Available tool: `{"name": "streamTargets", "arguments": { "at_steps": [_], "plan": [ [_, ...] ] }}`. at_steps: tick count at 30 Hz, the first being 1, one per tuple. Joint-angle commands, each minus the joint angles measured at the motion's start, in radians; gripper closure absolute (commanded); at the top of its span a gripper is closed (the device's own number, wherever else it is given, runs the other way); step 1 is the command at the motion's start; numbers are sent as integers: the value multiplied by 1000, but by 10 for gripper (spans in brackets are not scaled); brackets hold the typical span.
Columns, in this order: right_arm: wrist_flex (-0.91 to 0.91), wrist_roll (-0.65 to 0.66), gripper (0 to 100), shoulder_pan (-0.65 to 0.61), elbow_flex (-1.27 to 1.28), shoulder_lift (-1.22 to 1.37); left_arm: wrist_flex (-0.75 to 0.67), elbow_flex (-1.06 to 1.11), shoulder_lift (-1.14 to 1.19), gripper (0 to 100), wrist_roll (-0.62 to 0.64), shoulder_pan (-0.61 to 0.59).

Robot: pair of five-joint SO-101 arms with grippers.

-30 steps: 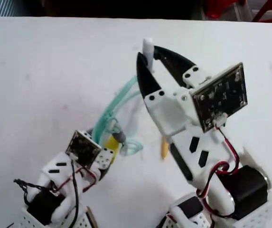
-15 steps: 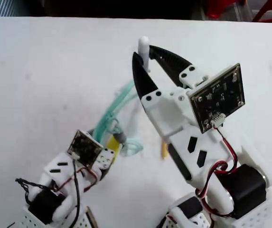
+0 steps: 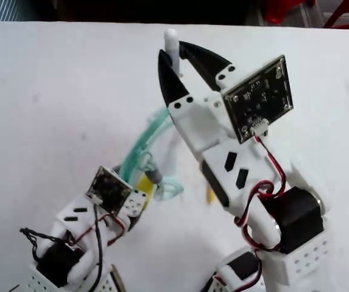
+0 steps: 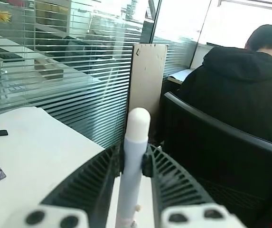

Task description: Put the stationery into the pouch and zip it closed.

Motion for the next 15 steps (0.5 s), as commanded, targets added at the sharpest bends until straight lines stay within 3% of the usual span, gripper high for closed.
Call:
{"name": "streamTargets", "arguments": {
  "at_steps": [1, 8, 15],
  "plan": [
    [-41, 2, 982, -41, -11, -19, -32, -14, -16, 974, -11, 12],
    [-107, 6, 982, -111, -6, -5, -48, -9, -16, 974, -11, 10],
    [-38, 2, 982, 21, 17, -42, -43, -9, -16, 974, -11, 12]
  ]
}}
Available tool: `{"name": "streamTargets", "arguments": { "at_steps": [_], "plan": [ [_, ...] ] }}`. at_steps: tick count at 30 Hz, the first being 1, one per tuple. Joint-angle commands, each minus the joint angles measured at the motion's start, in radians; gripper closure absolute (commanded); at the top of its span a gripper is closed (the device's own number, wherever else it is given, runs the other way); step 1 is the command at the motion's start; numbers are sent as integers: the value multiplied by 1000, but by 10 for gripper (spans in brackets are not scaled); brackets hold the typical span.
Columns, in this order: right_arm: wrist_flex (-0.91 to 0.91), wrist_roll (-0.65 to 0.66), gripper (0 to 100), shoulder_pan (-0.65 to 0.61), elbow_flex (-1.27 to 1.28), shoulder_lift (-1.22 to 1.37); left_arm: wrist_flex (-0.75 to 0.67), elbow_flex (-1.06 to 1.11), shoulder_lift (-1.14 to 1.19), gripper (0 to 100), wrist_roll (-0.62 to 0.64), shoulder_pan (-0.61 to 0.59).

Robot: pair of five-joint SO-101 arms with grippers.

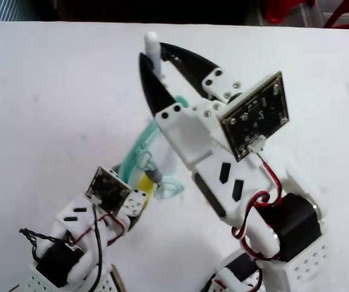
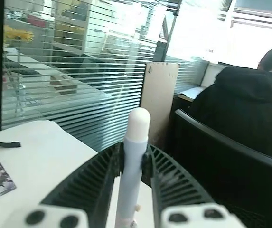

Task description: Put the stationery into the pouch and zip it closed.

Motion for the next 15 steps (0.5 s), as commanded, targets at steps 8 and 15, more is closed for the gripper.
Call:
{"name": "streamTargets", "arguments": {
  "at_steps": [8, 15],
  "plan": [
    [5, 0, 982, 38, 132, -22, -29, -9, -16, 974, -12, 12],
    [12, -157, 982, 8, 118, -13, -29, -9, -16, 973, -12, 12]
  ]
}}
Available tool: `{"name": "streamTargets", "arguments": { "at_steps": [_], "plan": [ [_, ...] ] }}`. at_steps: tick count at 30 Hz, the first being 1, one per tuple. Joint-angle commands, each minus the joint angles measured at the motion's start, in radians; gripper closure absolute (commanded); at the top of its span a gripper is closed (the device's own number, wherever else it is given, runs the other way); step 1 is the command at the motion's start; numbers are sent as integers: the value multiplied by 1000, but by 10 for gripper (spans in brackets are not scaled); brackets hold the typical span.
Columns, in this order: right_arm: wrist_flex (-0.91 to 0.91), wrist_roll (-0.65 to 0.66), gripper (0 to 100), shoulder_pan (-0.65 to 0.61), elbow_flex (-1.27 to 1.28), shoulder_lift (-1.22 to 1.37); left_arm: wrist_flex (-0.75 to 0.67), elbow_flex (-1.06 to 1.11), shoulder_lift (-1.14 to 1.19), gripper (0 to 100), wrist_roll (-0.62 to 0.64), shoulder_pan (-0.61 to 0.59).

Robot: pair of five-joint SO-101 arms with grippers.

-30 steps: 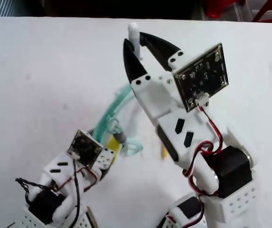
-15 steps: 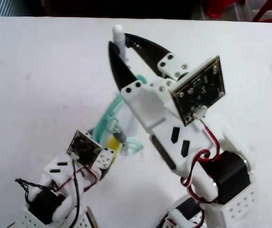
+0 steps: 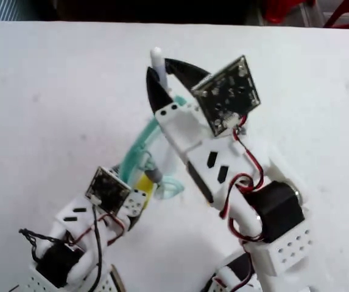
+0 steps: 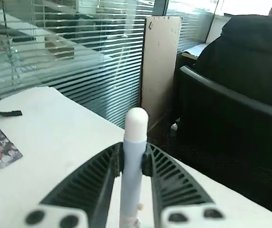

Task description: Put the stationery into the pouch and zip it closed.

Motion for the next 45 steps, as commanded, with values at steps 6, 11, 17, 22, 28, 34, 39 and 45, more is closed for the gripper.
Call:
{"name": "streamTargets", "arguments": {
  "at_steps": [6, 11, 17, 22, 28, 34, 39, 45],
  "plan": [
    [33, -110, 982, 145, 11, 64, -29, -8, -16, 973, -12, 12],
    [93, -110, 981, 168, 35, 64, -29, -8, -16, 973, -12, 12],
    [131, -184, 772, 166, 29, 64, -29, -8, -16, 973, -12, 12],
    [131, -115, 702, 127, 29, 62, -29, -8, -16, 973, -12, 12],
    [127, -92, 774, 116, 18, 41, -29, -8, -16, 973, -12, 12],
    [127, -34, 780, 136, 15, -33, -29, -8, -16, 974, -12, 12],
    [130, -124, 782, 351, 20, 12, -28, -8, -16, 976, -12, 4],
    [217, -173, 783, 510, 20, 275, -14, -9, -16, 976, -12, 4]
  ]
}}
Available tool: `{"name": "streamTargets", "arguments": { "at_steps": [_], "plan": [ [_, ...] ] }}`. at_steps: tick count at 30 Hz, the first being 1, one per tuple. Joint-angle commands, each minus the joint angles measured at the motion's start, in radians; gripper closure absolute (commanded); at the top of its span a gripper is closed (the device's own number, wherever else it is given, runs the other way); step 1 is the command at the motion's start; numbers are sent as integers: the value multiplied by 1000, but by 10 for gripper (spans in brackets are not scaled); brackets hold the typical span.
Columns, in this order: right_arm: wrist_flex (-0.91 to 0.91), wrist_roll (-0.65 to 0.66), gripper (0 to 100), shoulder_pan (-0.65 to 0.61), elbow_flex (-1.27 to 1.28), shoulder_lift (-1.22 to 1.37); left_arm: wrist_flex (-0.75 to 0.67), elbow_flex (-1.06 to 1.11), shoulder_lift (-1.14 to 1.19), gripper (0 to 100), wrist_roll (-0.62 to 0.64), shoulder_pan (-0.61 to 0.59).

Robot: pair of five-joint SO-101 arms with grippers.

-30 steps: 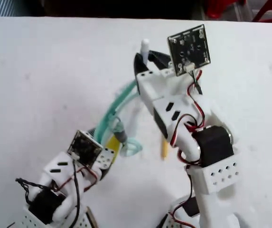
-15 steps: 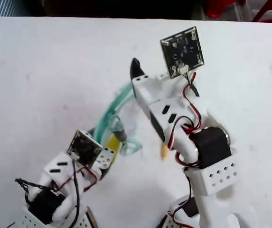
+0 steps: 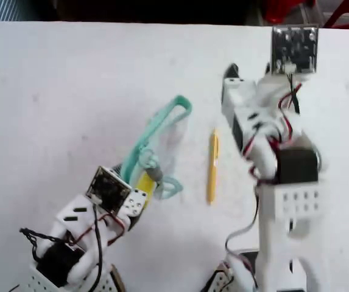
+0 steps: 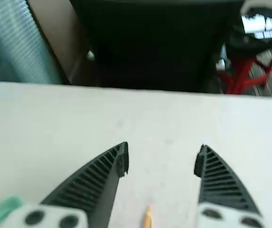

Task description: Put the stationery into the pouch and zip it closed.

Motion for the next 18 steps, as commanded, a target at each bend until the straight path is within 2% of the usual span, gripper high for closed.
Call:
{"name": "streamTargets", "arguments": {
  "at_steps": [1, 18],
  "plan": [
    [61, -14, 783, 51, -21, 163, -14, -9, -16, 976, -12, 5],
    [35, -18, 783, 38, -21, 750, -21, 40, -16, 976, -14, 5]
  ]
}}
